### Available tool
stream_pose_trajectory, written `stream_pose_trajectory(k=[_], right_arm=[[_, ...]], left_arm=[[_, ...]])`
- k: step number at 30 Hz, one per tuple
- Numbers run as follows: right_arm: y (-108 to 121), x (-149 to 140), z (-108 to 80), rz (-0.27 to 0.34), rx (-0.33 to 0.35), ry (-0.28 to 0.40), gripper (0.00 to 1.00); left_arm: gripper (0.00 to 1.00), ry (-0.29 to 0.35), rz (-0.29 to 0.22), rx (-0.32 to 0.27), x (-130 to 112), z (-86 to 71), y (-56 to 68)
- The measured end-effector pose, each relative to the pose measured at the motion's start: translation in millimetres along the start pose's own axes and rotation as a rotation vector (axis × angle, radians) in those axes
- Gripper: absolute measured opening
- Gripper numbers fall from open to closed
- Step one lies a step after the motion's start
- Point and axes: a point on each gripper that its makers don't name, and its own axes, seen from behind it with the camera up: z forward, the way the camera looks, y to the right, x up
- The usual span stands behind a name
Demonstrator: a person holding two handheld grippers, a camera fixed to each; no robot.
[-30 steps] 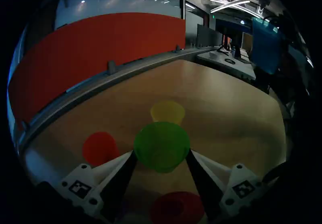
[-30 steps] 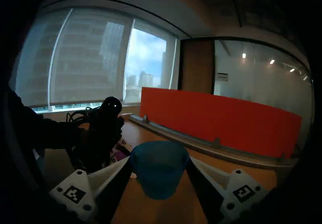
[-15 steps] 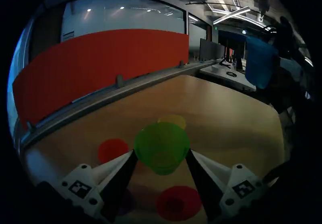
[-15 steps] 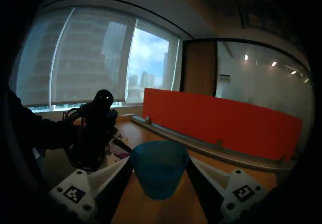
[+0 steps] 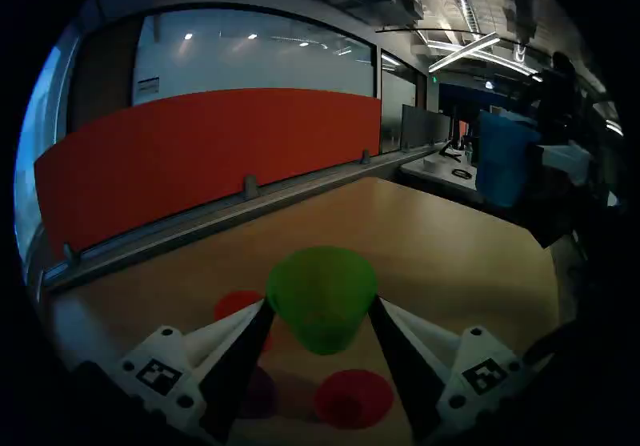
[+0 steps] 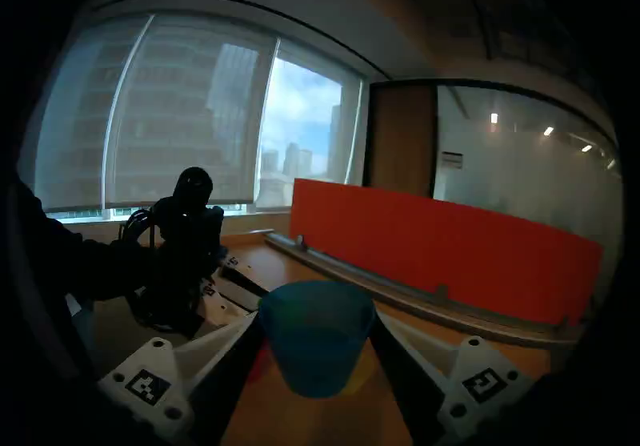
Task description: Pour water
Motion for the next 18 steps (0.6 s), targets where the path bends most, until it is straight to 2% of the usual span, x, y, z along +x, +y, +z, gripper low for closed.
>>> stream_pose_trajectory(k=[9,18], right_arm=[[-10.8,6.3,5.7,0.001,0.014,0.006,0.91],[-22.8,13.5,11.7,0.000,0.029,0.014,0.91]], left_arm=[[0.86,0.048,-0.021,0.004,11.7,-23.6,-5.1],[0.85,0.102,-0.003,0.014,21.2,-41.3,-7.9]])
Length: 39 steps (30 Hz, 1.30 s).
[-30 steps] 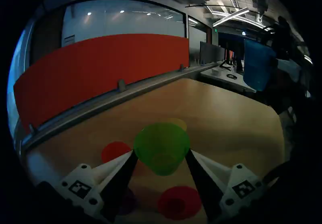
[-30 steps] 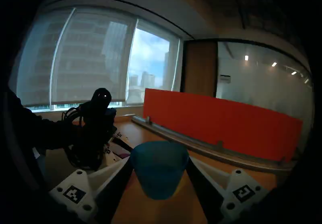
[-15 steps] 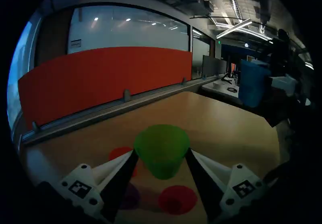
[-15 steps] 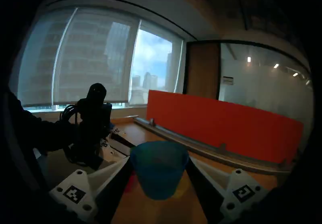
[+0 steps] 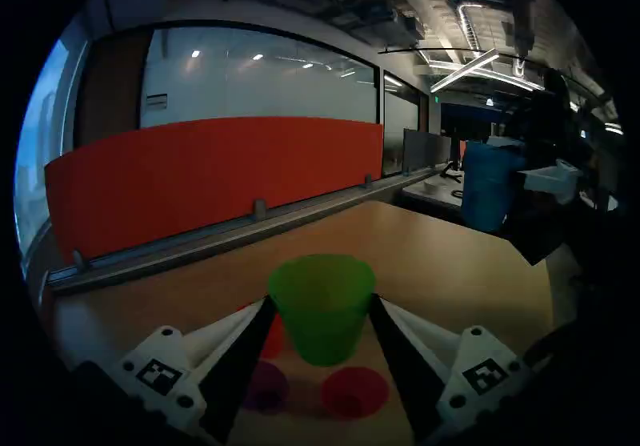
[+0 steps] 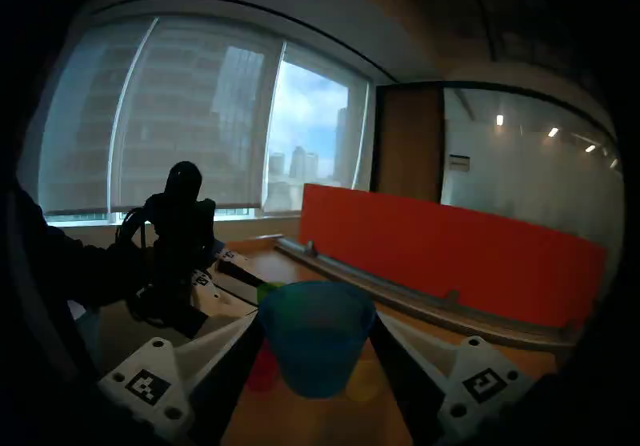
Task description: Pour water
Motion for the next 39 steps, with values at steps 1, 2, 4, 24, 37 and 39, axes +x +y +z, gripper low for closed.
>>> stream_pose_trajectory(k=[1,2,4,24,37,39], right_arm=[[-1.3,0.5,0.7,-0.001,0.002,0.000,0.91],[-2.5,0.9,1.4,-0.002,0.003,0.001,0.91],[-5.0,2.0,2.6,-0.002,0.007,0.002,0.91],[-17.9,9.0,12.9,-0.016,0.032,0.009,0.91],[-25.2,15.8,21.4,-0.031,0.048,0.012,0.91],[-26.2,16.7,22.7,-0.031,0.051,0.011,0.91]], left_arm=[[0.85,0.010,0.004,-0.002,1.3,-2.1,0.5],[0.85,0.019,0.008,-0.003,2.4,-3.9,1.0],[0.85,0.035,0.014,-0.004,4.3,-7.7,1.5],[0.84,0.155,-0.005,-0.026,12.3,-39.1,5.9],[0.84,0.214,0.000,-0.047,21.9,-55.1,16.4],[0.85,0.222,0.002,-0.046,22.8,-56.9,16.6]])
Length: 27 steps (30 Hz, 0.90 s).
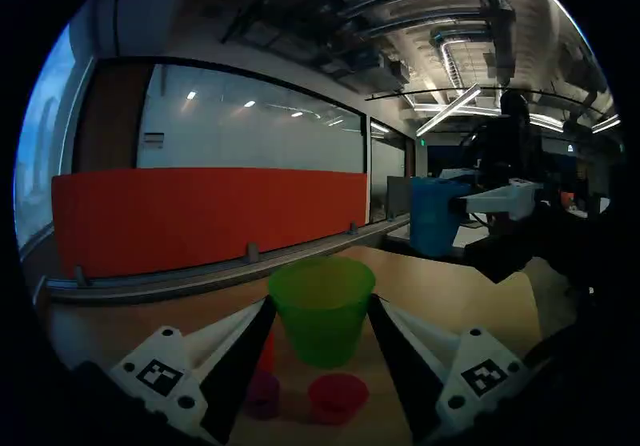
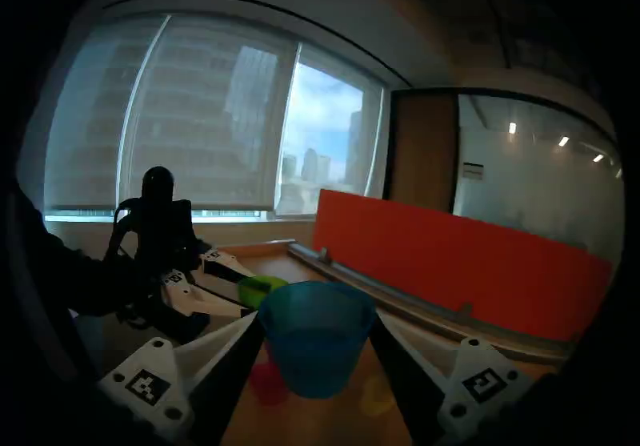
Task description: Pour water
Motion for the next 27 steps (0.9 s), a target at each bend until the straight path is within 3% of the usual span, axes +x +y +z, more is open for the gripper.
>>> stream_pose_trajectory(k=[27], right_arm=[[-10.4,7.0,19.7,-0.035,0.033,-0.005,0.91]], left_arm=[[0.85,0.018,0.000,-0.012,0.1,-20.3,6.6]])
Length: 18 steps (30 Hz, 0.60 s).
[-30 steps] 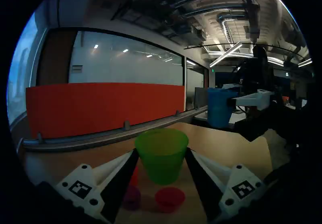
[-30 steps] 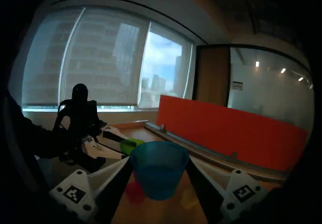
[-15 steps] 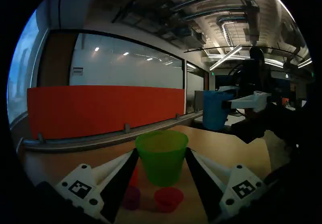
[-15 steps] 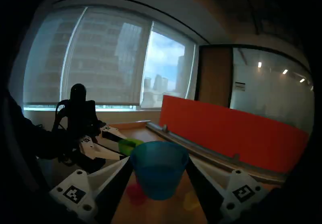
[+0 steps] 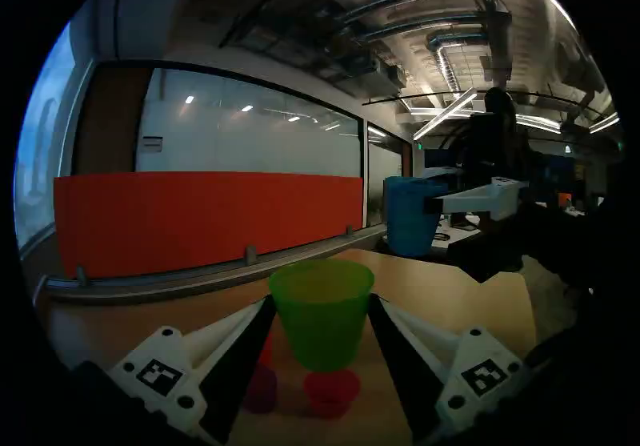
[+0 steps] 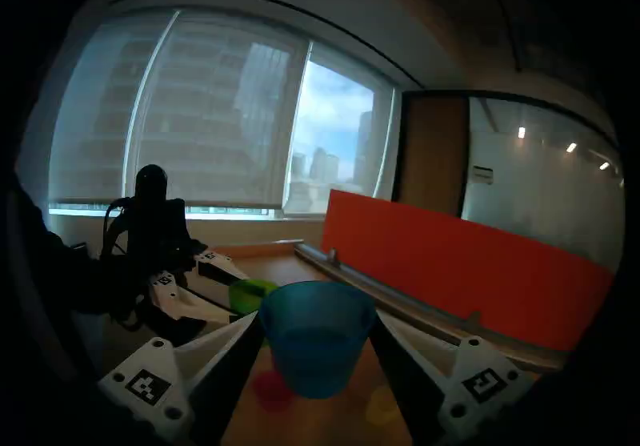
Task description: Pour water
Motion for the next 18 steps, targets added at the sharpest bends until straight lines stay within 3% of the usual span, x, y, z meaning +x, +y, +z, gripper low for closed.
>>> stream_pose_trajectory(k=[6,18], right_arm=[[0.1,6.5,6.5,-0.035,0.003,0.009,0.91],[-1.3,23.5,20.4,-0.194,0.012,0.021,0.91]], left_arm=[[0.85,-0.002,-0.002,-0.008,-1.0,-2.1,2.3],[0.85,-0.015,0.013,-0.022,-2.9,-4.4,7.3]])
